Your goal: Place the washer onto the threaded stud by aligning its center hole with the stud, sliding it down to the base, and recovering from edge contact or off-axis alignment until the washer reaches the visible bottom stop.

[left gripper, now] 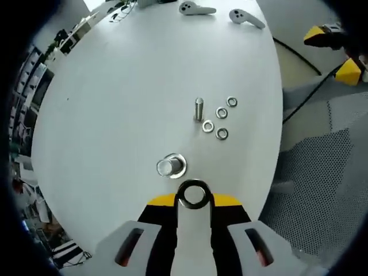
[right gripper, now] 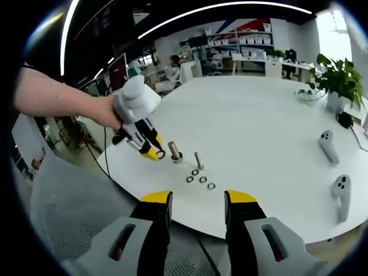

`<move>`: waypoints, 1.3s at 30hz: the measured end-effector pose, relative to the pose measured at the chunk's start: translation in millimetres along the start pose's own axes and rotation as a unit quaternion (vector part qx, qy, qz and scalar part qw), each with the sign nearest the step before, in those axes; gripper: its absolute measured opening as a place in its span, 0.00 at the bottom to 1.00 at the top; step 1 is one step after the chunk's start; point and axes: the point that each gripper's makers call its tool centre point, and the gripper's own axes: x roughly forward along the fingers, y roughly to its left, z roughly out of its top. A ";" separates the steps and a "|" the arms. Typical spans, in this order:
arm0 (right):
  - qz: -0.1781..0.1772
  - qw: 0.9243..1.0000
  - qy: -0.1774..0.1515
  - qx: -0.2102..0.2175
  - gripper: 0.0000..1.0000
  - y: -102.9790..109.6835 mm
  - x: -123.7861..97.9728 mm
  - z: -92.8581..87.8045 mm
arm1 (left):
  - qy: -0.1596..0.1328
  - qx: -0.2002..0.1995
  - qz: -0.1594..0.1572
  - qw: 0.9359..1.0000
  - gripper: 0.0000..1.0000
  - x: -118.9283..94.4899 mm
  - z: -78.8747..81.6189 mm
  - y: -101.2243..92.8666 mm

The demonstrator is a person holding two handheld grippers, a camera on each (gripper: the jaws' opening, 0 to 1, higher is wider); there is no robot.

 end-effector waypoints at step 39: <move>-0.005 1.000 0.003 0.005 0.38 -2.6 -0.2 -1.2 | 0.012 0.022 -0.003 1.000 0.18 9.9 29.0 26.7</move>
